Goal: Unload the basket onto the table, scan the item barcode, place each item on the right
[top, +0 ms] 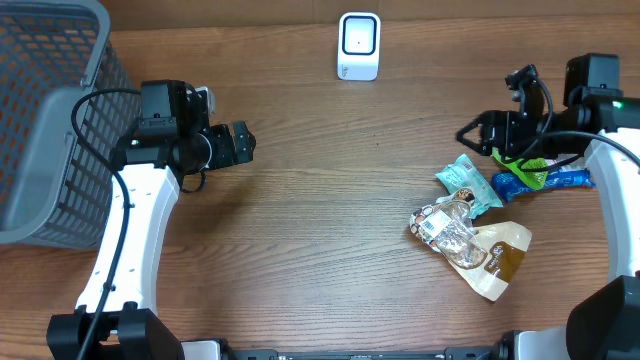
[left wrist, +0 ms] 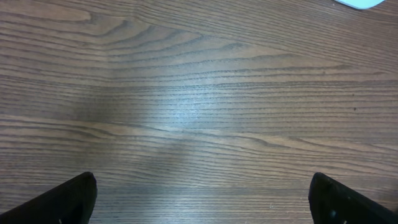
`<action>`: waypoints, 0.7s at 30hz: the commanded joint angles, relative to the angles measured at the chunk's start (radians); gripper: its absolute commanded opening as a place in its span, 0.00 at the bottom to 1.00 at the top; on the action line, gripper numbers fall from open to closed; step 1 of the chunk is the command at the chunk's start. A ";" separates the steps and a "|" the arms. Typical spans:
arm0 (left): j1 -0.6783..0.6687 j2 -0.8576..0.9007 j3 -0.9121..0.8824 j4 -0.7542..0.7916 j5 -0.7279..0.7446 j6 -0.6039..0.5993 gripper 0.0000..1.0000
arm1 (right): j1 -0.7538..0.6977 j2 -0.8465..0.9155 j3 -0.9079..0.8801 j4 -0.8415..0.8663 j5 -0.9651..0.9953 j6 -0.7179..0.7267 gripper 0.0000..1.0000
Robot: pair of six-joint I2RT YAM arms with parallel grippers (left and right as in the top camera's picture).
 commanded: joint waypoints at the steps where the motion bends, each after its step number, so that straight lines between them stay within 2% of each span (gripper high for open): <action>1: -0.007 0.000 0.020 0.000 0.008 0.022 1.00 | 0.023 -0.024 0.039 0.016 -0.077 0.000 1.00; 7: -0.007 -0.001 0.021 -0.013 0.055 0.008 1.00 | 0.042 -0.110 0.078 0.011 0.064 0.057 1.00; 10: -0.006 -0.027 0.058 0.018 0.195 0.132 1.00 | 0.042 -0.179 0.078 -0.028 0.127 0.056 1.00; 12: -0.007 -0.056 0.087 -0.008 0.192 0.166 1.00 | 0.042 -0.211 0.078 -0.052 0.156 0.056 1.00; 14: -0.007 -0.130 0.129 -0.067 0.182 0.235 1.00 | 0.042 -0.253 0.078 -0.076 0.189 0.056 1.00; 18: -0.007 -0.299 0.146 -0.112 0.158 0.282 1.00 | 0.042 -0.310 0.078 -0.081 0.201 0.055 1.00; 21: -0.007 -0.436 0.145 -0.162 0.158 0.381 1.00 | 0.042 -0.355 0.078 -0.078 0.260 0.056 1.00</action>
